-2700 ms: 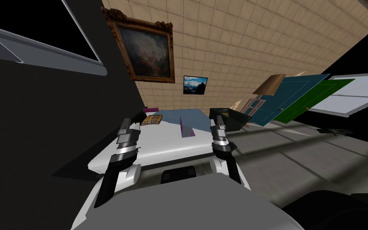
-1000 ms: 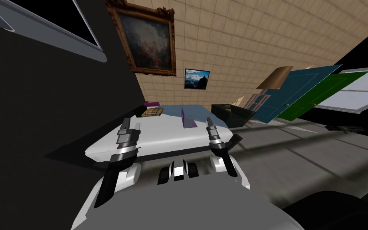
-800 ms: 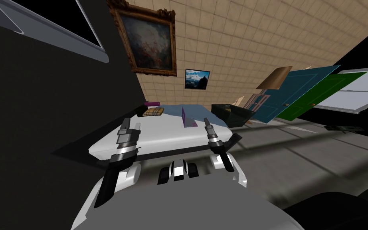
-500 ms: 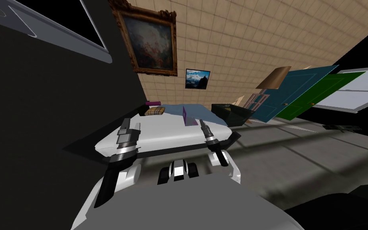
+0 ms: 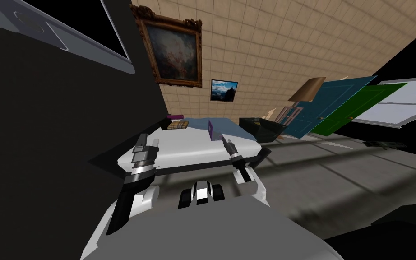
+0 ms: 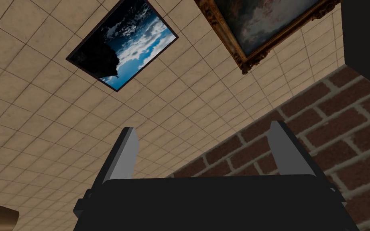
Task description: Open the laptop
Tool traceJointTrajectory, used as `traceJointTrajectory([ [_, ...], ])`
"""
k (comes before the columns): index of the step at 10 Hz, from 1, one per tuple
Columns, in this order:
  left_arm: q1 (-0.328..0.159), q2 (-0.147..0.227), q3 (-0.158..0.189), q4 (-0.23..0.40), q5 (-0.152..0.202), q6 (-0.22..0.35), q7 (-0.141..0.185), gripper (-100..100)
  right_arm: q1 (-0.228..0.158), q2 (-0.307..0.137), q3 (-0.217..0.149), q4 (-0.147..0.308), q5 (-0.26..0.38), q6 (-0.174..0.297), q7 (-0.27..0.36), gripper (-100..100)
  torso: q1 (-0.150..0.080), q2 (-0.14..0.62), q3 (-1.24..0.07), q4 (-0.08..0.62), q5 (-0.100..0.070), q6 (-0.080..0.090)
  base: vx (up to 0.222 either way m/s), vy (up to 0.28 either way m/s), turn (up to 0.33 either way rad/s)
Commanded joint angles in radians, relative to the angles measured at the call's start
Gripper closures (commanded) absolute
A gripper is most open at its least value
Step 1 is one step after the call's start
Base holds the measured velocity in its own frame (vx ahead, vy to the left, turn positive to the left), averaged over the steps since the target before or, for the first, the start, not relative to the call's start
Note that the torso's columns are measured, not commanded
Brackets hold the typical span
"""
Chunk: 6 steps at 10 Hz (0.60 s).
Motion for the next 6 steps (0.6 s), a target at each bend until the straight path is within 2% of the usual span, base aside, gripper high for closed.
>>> traceJointTrajectory([
  [1, 0.000, 0.000, 0.000, 0.000, 0.000, 0.000, 0.000, 0, -0.059, -0.007, -0.003, 0.076, 0.082, 0.055, 0.065, -100, 0.001, 0.002, 0.001, 0.001, 0.000, 0.000, -0.069, 0.076, 0.039],
  [2, 0.000, 0.000, 0.000, 0.000, 0.000, 0.000, 0.000, 0, -0.080, -0.011, -0.005, 0.106, 0.111, 0.074, 0.092, -100, 0.002, 0.004, 0.002, 0.001, 0.001, 0.000, -0.059, 0.086, 0.049],
  [3, 0.000, 0.000, 0.000, 0.000, 0.000, 0.000, 0.000, 0, -0.080, -0.011, -0.005, 0.106, 0.121, 0.074, 0.092, -100, 0.003, 0.003, 0.002, 0.001, 0.001, 0.000, -0.040, 0.060, 0.014],
  [6, 0.000, 0.000, 0.000, 0.000, 0.000, 0.000, 0.000, 0, -0.142, -0.027, -0.018, 0.196, 0.218, 0.126, 0.176, -100, 0.001, 0.002, 0.001, 0.001, 0.000, 0.000, -0.023, 0.054, 0.065],
])
